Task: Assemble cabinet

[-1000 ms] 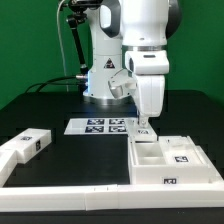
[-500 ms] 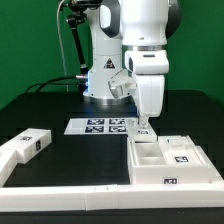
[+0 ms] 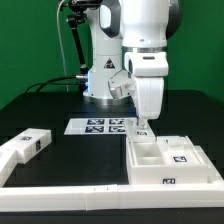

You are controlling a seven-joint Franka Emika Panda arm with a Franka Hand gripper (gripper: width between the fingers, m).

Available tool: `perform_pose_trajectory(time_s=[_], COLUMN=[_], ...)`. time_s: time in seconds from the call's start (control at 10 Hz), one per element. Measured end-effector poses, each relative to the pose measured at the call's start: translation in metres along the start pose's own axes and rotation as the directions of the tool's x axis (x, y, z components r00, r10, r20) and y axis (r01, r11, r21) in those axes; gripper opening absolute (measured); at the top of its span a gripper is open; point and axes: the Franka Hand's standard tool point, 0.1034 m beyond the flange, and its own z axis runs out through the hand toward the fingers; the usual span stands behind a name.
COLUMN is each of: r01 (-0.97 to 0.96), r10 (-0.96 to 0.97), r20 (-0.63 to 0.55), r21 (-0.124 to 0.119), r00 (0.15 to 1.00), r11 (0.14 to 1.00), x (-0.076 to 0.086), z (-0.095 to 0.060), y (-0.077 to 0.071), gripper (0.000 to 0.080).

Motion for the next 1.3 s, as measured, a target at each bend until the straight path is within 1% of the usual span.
perform_pose_trajectory(time_s=[0.1,0.2,0.3,0.4,0.5,0.6,0.7,0.8,1.0,1.3], r01=[0.0,0.0,-0.005,-0.013,-0.014,-0.014,-0.014,-0.015,-0.03,-0.031], r10=[0.0,0.0,0.005,0.012,0.014,0.014,0.013,0.014,0.029,0.03], r20=[-0.011,-0.011,-0.018,-0.02,-0.013,-0.014,-0.024,-0.023,-0.023,-0.024], r21=[-0.02,-0.019,-0.036,-0.045,-0.033,-0.033,-0.051,-0.046,-0.048,-0.044], r00=[1.0,1.0,1.0,1.0,1.0,1.0,1.0,1.0,0.999,0.999], r11=[1.0,1.0,0.999,0.999,0.999,0.999,0.999,0.999,0.998,0.999], x=[0.0022,0.0021,0.0029,0.003,0.0013,0.0015,0.0038,0.0032,0.0023,0.0024], z=[0.0006,0.0011,0.0002,-0.0014,-0.0022,-0.0016,-0.0011,-0.0003,-0.0013,0.0005], y=[-0.0006,-0.0017,-0.0013,-0.0004,-0.0005,-0.0005,-0.0006,-0.002,0.0003,-0.0009], gripper=[0.0071,0.0071,0.0071,0.0071,0.0071,0.0071,0.0071,0.0071,0.0071,0.0071])
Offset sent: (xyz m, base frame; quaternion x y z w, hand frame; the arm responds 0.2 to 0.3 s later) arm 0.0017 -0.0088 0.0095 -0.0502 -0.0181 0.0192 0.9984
